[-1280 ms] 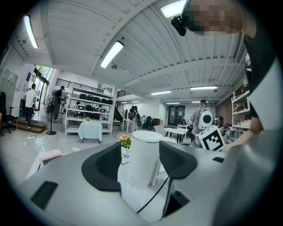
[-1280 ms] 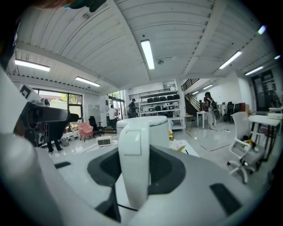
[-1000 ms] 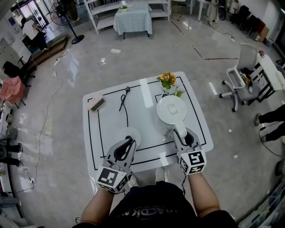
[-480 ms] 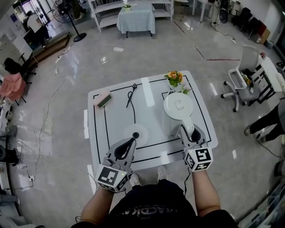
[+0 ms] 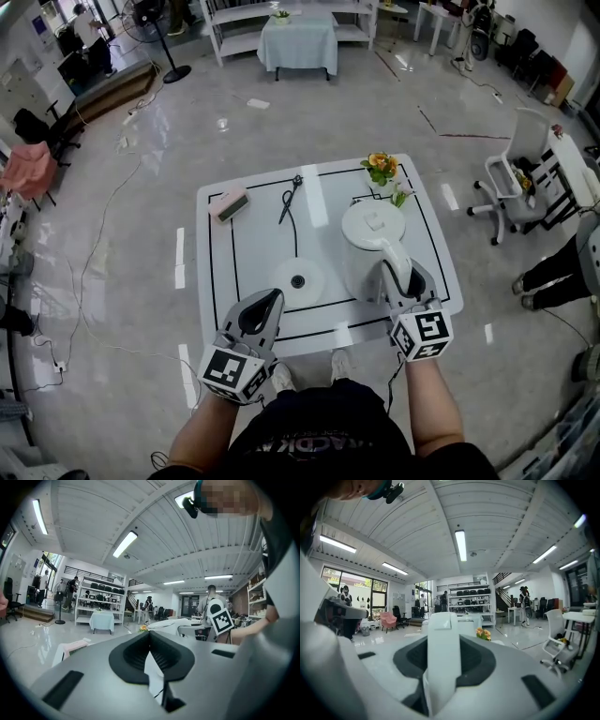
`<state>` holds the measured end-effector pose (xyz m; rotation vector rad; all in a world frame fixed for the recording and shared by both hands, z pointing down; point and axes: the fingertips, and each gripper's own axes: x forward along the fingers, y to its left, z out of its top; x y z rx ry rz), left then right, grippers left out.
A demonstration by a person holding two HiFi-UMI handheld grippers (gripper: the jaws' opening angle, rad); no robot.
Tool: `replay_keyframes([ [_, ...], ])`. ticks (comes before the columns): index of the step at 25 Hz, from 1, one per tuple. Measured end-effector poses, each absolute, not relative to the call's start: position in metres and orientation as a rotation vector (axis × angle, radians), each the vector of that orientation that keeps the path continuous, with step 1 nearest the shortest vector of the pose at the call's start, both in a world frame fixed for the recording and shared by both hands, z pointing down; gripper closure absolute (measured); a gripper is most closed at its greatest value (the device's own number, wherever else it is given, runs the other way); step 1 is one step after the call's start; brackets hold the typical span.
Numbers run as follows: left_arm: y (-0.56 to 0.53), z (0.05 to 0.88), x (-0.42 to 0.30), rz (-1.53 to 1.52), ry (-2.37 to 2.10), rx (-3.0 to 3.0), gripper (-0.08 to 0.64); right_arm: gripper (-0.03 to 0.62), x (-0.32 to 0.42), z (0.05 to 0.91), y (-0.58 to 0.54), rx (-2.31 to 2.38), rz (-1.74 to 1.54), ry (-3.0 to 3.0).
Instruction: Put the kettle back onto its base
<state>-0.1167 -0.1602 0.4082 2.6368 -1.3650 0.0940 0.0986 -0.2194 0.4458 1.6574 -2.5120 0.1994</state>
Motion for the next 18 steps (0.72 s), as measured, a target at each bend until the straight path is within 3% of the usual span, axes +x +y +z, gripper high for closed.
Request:
replay_keyframes([
  [18, -0.140, 0.402, -0.191, 0.029, -1.462, 2.583, 0.556, 0.465, -0.024, 0.404, -0.230, 1.486, 0.146, -2.702],
])
